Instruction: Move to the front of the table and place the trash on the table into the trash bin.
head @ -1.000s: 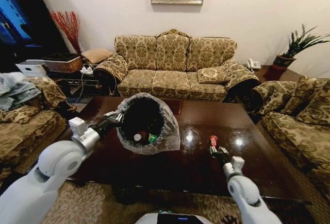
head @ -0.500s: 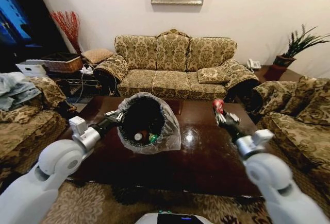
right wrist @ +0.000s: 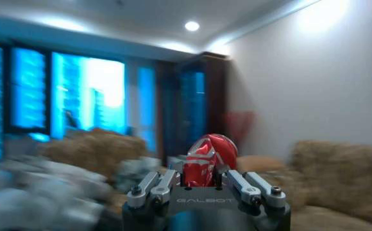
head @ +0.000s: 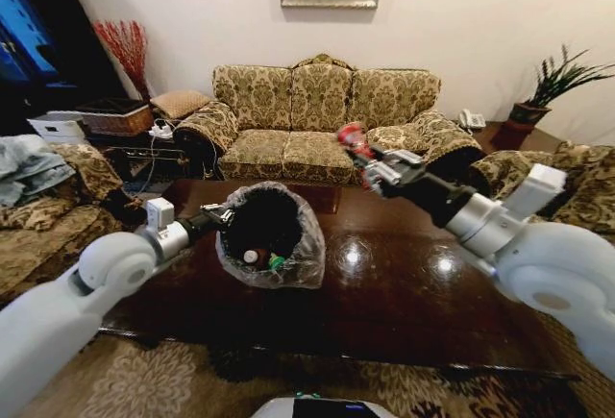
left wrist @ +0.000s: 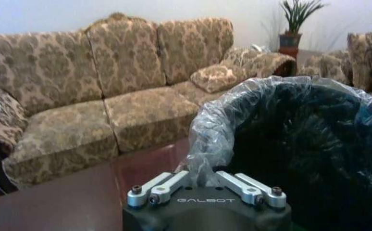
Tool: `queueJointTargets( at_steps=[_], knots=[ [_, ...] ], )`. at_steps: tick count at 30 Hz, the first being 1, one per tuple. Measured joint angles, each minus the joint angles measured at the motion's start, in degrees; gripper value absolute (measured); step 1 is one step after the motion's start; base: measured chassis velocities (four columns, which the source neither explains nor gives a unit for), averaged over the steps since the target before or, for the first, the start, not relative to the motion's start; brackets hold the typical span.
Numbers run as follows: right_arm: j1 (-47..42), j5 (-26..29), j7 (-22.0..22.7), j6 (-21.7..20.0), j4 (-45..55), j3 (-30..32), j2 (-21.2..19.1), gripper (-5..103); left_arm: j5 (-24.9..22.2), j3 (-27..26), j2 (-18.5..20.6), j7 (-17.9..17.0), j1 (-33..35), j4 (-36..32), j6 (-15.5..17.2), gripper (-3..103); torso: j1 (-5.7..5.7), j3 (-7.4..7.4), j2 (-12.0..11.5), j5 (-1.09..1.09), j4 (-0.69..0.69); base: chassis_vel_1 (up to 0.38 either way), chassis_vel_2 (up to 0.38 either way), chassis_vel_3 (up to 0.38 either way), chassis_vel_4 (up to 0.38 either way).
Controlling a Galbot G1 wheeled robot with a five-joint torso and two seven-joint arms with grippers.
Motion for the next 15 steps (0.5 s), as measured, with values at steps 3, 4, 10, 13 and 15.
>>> queueJointTargets(
  at_steps=[3,4,10,13,15],
  knots=[
    [11.6,2.4,0.7,-0.8,-4.2,-11.7,5.3,28,-1.8,7.3,0.0,-0.8,-9.3,3.3,0.1,2,0.0,0.01,0.0,0.03,-0.03,0.0,0.0,0.0,0.0],
    [11.6,2.4,0.7,-0.8,-4.2,-11.7,5.3,28,-1.8,7.3,0.0,-0.8,-9.3,3.3,0.1,2,0.0,0.01,0.0,0.03,-0.03,0.0,0.0,0.0,0.0],
    [29.7,1.7,2.6,-2.2,-18.1,-30.8,15.6,28,-2.7,22.2,-2.6,-1.3,-25.1,9.2,0.5,2,0.01,0.02,0.0,-0.03,0.03,0.0,0.0,0.0,0.0],
    [32.5,1.2,2.7,-2.6,-21.6,-33.4,18.5,28,-2.9,27.7,-3.6,-1.0,-31.0,11.8,0.6,2,0.02,0.02,0.0,-0.06,0.01,0.0,0.0,0.0,0.0],
    [34.5,0.6,2.8,-3.4,-24.2,-35.3,20.7,28,-3.0,33.8,-5.0,-0.4,-38.8,16.2,0.6,2,0.02,0.02,0.0,0.0,0.0,0.0,0.0,0.0,0.0]
  ],
)
